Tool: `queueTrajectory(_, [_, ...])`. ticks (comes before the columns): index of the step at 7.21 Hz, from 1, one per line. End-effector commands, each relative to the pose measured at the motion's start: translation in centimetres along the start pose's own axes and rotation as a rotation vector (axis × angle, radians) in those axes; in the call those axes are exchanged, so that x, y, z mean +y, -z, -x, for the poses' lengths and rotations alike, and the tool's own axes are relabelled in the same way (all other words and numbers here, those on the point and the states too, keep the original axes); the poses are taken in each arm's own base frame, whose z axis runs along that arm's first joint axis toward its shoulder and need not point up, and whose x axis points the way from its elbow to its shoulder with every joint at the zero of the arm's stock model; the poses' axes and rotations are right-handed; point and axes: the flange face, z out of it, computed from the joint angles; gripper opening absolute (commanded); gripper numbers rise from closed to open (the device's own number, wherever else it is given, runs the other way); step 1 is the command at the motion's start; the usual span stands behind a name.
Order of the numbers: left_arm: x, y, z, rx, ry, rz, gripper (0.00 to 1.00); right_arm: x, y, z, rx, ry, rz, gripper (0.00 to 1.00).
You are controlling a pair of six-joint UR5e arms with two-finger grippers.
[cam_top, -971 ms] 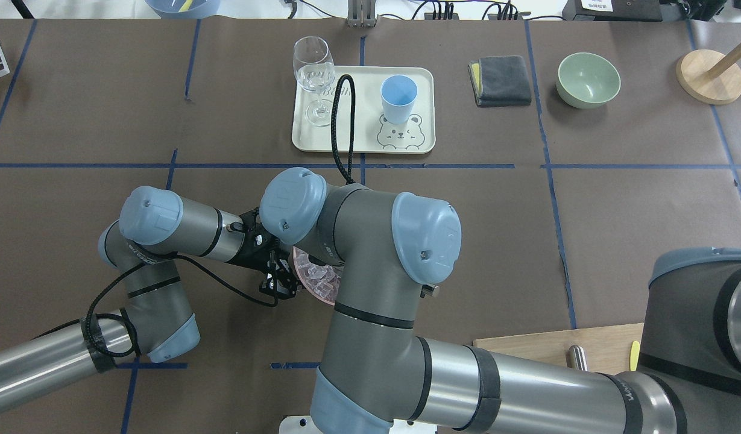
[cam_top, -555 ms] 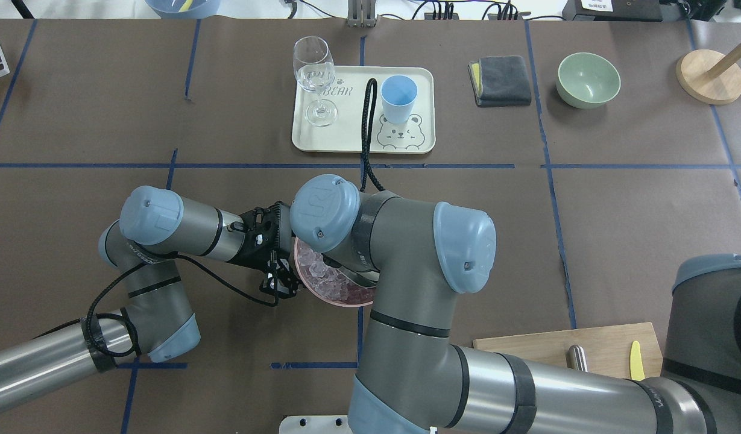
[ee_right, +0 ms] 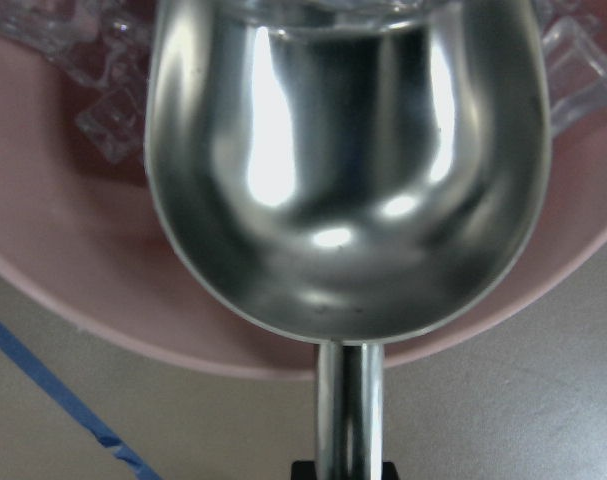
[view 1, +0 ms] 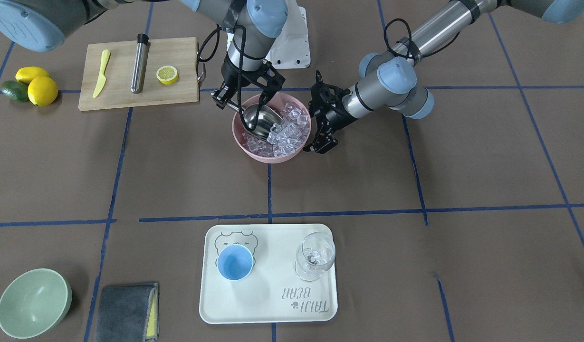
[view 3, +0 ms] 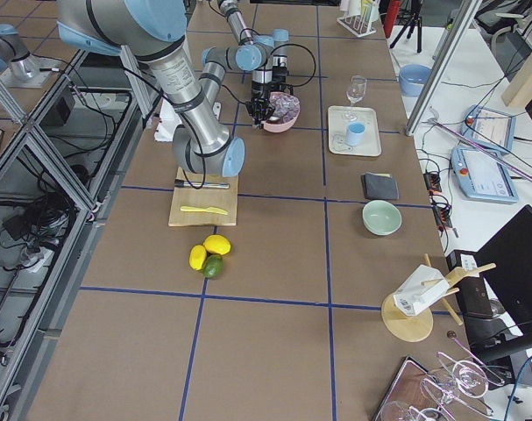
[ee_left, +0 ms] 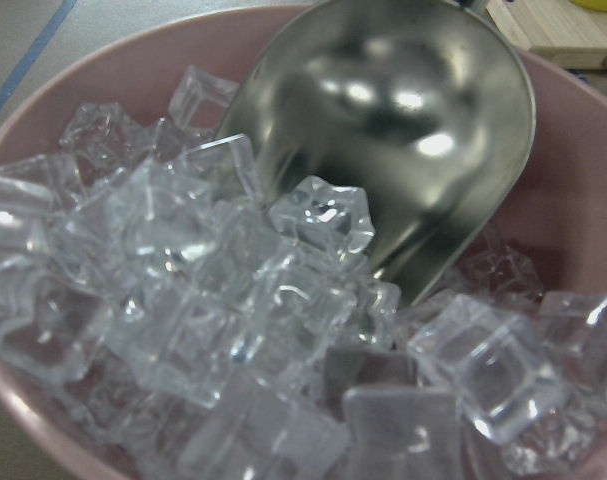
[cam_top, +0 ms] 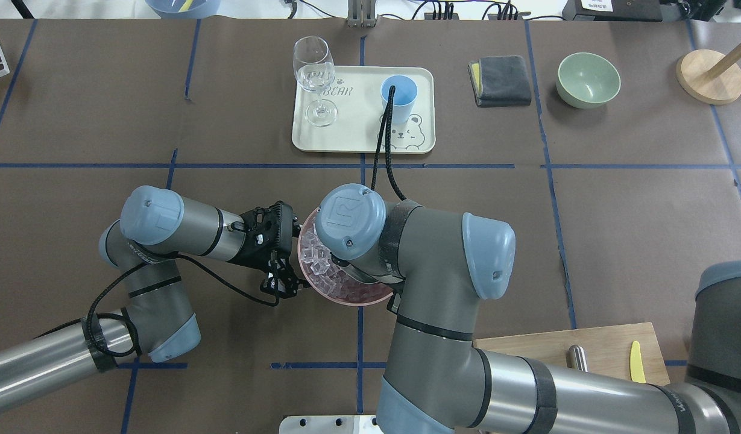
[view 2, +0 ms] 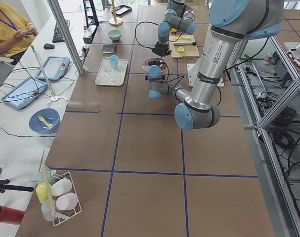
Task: Put ice in cup with scoop
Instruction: 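Drag the scoop through the ice with the right gripper while the left holds the bowl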
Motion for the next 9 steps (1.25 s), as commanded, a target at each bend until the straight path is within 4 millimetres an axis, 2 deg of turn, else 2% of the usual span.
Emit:
queueTrajectory(1, [-0.1,-0.2,0.1,0.0,0.0,0.001,1.0,0.0,-0.8,-0.1,-0.006,-0.007,-0.039,0.0])
queueTrajectory(3, [-0.1,-0.4,0.2,0.0,0.001,0.002,1.0,0.1,-0.5,0.0,-0.015,-0.008,-0.078,0.0])
queueTrajectory(5, [-0.1,-0.4,0.2,0.0,0.001,0.003,1.0,2.6,-0.2,-0.5,-0.019,-0.003,-0.1,0.0])
queueTrajectory(8, [-0.1,-0.4,0.2,0.0,0.001,0.003,1.0,3.4,0.8,-1.8,-0.018,-0.014,-0.114,0.0])
queueTrajectory(9, [-0.1,-0.4,0.2,0.0,0.002,0.003,1.0,4.2,1.8,-2.2,-0.015,-0.022,-0.093,0.0])
